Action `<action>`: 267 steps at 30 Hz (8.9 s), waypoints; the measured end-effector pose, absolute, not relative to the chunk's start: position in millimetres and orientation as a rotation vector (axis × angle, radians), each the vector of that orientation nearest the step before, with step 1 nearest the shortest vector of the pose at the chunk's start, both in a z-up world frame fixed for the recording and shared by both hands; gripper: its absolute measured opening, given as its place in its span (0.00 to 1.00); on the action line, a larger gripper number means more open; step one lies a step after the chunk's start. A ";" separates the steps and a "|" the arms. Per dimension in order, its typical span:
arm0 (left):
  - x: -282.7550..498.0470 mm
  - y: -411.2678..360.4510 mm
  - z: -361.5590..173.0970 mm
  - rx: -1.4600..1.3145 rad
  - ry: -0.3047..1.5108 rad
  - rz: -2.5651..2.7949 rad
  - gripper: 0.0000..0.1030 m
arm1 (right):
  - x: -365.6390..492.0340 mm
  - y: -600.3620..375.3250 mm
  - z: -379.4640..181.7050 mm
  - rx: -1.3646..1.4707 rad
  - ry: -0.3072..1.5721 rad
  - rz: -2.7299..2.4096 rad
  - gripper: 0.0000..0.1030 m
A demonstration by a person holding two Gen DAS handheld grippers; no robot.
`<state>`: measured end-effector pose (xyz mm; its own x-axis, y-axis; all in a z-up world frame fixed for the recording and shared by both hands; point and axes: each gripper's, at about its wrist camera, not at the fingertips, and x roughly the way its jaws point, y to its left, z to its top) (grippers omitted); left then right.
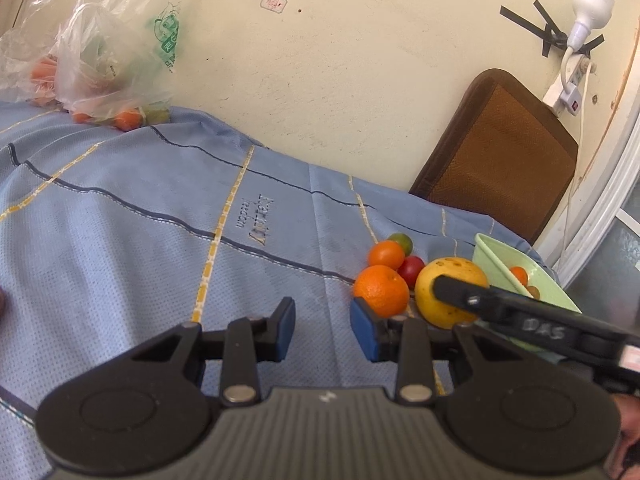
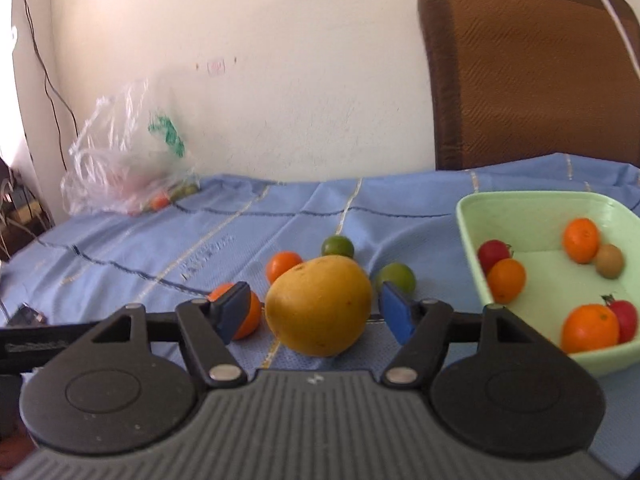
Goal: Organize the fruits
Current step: 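Grasp the yellow grapefruit with the right tool while the left tool approaches an orange, then close the left tool on the orange while the right tool holds the grapefruit, then carry the orange and grapefruit over the green bowl and open both tools, then grasp a red tomato with the left tool while the right tool grasps a small brown fruit, then carry the tomato and small fruit over the green bowl and open both tools, then grasp a small orange with the left tool while the right tool grasps a green lime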
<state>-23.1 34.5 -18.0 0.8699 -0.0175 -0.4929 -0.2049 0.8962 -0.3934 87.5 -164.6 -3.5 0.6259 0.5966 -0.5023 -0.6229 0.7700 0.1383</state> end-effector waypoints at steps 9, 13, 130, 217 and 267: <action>-22.9 35.0 -17.6 -0.454 0.511 0.088 0.30 | 49.7 -208.0 0.5 -0.054 0.543 0.723 0.62; -18.6 26.3 -14.8 -0.408 0.526 0.051 0.39 | 39.4 -223.4 -7.3 -0.038 0.554 0.753 0.63; 180.9 -166.1 18.4 -0.237 0.712 -0.279 0.41 | 140.5 -335.8 1.2 -0.141 0.365 0.457 0.62; 97.8 -146.1 38.8 -0.256 0.619 -0.310 0.26 | 86.3 -331.4 17.7 -0.067 0.422 0.598 0.25; 97.6 4.0 -8.9 -0.322 0.627 0.077 0.30 | 217.8 -110.3 9.1 -0.238 1.011 0.844 0.34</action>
